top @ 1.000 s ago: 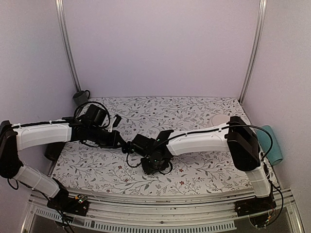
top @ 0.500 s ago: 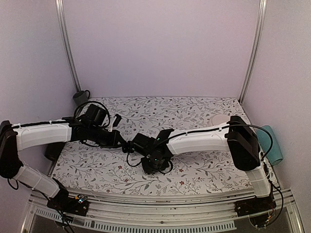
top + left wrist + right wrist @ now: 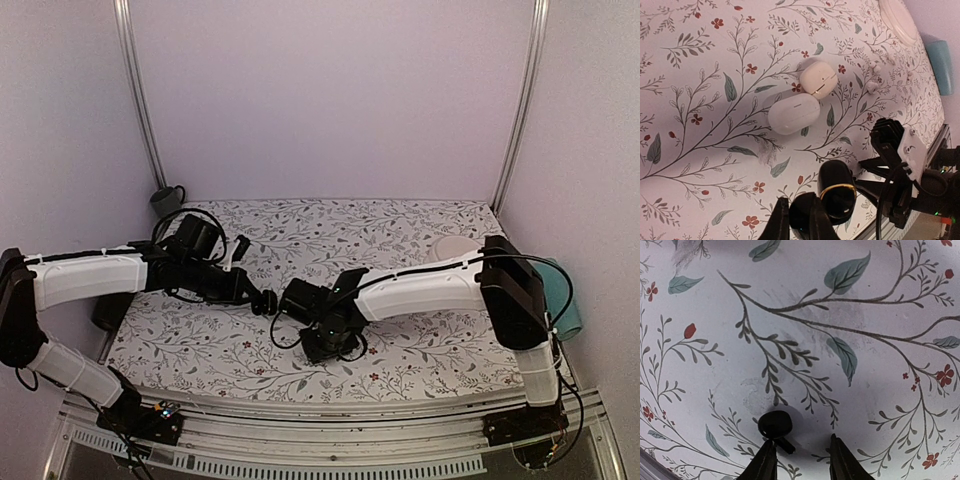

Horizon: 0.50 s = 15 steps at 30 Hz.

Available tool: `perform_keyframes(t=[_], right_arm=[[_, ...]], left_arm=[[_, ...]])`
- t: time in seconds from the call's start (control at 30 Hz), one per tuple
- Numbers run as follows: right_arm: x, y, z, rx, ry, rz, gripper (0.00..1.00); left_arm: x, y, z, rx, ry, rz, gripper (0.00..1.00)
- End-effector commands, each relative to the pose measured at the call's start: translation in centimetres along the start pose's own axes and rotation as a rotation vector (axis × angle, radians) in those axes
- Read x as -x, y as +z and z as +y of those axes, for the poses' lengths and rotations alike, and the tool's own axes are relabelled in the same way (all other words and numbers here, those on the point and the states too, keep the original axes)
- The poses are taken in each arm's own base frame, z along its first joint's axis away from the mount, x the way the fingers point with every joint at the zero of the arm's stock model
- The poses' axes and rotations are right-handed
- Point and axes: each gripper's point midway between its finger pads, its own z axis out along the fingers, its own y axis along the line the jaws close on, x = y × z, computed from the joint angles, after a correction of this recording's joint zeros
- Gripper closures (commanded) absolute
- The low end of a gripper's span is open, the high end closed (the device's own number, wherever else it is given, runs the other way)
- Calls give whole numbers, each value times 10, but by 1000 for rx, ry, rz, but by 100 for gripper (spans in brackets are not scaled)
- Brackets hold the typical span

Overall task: Insert the wireless bluetooth earbuds into the charging case
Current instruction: Adjust the left earbud at the center of the board.

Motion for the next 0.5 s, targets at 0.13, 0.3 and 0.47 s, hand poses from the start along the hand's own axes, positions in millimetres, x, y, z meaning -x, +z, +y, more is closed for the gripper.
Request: perform_keyframes(t=[0.13, 0.3, 0.47], right_arm=[[-21, 4, -33, -100, -2, 40, 62], [-12, 7, -40, -108, 16, 23, 62], [7, -5, -37, -102, 21, -30, 62]], left_arm=[[6, -4, -3, -24, -9, -26, 100], [6, -5, -3, -28, -18, -27, 100], [6, -5, -3, -29, -19, -27, 100]])
